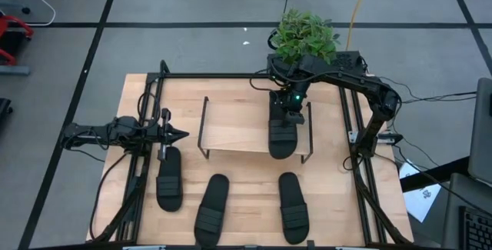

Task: Pick and place slides into the shelf
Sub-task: Put the top right black slide on the shelf

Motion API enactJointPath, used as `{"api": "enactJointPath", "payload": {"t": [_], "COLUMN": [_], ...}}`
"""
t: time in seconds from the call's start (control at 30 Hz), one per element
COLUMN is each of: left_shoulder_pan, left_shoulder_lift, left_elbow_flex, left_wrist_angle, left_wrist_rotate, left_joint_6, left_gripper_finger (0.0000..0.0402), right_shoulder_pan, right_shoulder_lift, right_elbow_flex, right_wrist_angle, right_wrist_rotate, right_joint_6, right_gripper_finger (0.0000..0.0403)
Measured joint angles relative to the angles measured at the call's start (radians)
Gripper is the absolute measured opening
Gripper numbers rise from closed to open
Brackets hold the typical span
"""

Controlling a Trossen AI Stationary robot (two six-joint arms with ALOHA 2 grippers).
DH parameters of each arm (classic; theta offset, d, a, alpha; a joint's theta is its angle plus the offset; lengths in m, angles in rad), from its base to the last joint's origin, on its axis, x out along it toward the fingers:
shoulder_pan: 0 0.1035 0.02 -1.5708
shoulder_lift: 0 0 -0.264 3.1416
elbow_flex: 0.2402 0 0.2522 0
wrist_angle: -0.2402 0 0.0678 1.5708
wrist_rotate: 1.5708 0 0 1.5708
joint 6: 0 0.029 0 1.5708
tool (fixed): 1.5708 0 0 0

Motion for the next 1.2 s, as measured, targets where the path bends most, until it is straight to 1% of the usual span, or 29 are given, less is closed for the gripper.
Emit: {"api": "enactJointPath", "payload": {"t": [0.37, 0.5, 0.7, 0.93, 1.1, 1.2], "left_shoulder_pan": [0.0, 0.0, 0.0, 0.0, 0.0, 0.0], "left_shoulder_lift": [0.0, 0.0, 0.0, 0.0, 0.0, 0.0], "left_elbow_flex": [0.0, 0.0, 0.0, 0.0, 0.0, 0.0], "left_wrist_angle": [0.0, 0.0, 0.0, -0.002, 0.0, 0.0], "left_wrist_rotate": [0.0, 0.0, 0.0, 0.001, 0.001, 0.001], "left_joint_6": [-0.004, -0.004, -0.004, -0.016, -0.017, -0.017], "left_gripper_finger": [0.0001, 0.0001, 0.0001, 0.0001, 0.0001, 0.0001], "right_shoulder_pan": [0.0, 0.001, 0.0, 0.0, 0.0, 0.0], "right_shoulder_lift": [-0.005, -0.008, -0.041, -0.059, -0.059, -0.059], "right_elbow_flex": [-0.001, -0.001, -0.002, -0.002, -0.002, -0.002], "right_wrist_angle": [0.001, 0.001, 0.08, 0.07, 0.063, 0.05], "right_wrist_rotate": [0.003, 0.003, 0.022, 0.025, 0.022, 0.033], "right_joint_6": [0.168, 0.207, 0.299, 0.285, 0.236, 0.179], "right_gripper_finger": [0.0004, 0.0004, 0.0004, 0.0004, 0.0004, 0.0004]}}
